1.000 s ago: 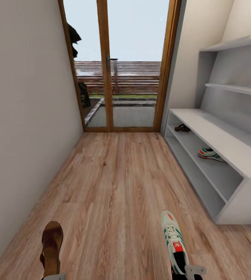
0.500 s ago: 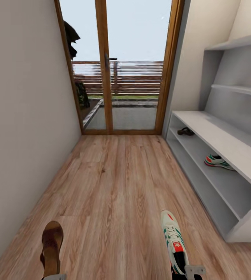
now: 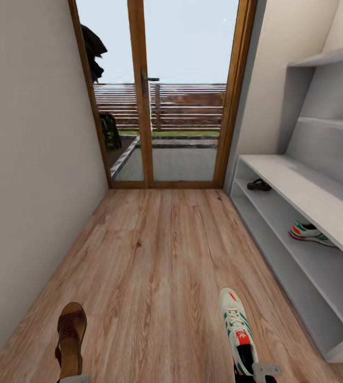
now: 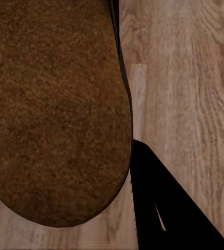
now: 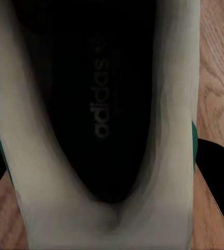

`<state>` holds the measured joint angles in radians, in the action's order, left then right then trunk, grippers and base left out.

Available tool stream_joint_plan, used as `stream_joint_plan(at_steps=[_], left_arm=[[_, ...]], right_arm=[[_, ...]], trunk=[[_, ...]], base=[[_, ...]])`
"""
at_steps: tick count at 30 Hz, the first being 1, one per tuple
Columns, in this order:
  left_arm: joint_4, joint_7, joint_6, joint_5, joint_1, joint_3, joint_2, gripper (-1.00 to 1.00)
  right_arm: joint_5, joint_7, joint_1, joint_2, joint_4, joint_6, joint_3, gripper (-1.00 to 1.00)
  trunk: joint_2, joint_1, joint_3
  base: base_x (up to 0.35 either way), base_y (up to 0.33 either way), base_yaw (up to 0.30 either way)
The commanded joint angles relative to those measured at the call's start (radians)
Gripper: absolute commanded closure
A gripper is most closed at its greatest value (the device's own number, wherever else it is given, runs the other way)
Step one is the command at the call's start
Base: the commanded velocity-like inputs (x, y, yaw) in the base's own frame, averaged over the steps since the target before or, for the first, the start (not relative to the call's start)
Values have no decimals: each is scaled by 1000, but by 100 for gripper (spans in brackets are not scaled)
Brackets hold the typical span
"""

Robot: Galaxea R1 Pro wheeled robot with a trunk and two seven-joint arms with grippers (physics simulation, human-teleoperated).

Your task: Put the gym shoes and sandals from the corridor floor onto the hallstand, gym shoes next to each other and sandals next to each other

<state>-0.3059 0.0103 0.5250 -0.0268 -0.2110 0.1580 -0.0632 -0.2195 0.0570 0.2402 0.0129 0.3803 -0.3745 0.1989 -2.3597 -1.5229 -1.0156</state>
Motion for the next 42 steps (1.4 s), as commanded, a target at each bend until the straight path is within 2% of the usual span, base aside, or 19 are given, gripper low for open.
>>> stream_joint_plan(at_steps=[1, 30, 42], left_arm=[[1, -1, 3, -7, -1, 4, 0, 100], [1, -1, 3, -6, -1, 4, 0, 100], [1, -1, 3, -6, -1, 4, 0, 100]], right_arm=[[-11, 4, 1, 1, -1, -3, 5, 100], [-11, 4, 1, 1, -1, -3, 5, 100], [-11, 4, 1, 1, -1, -3, 5, 100]], trunk=[[0, 0, -1], [0, 0, -1], [0, 0, -1]], base=[[336, 0, 0], [336, 3, 0], [301, 161, 0]])
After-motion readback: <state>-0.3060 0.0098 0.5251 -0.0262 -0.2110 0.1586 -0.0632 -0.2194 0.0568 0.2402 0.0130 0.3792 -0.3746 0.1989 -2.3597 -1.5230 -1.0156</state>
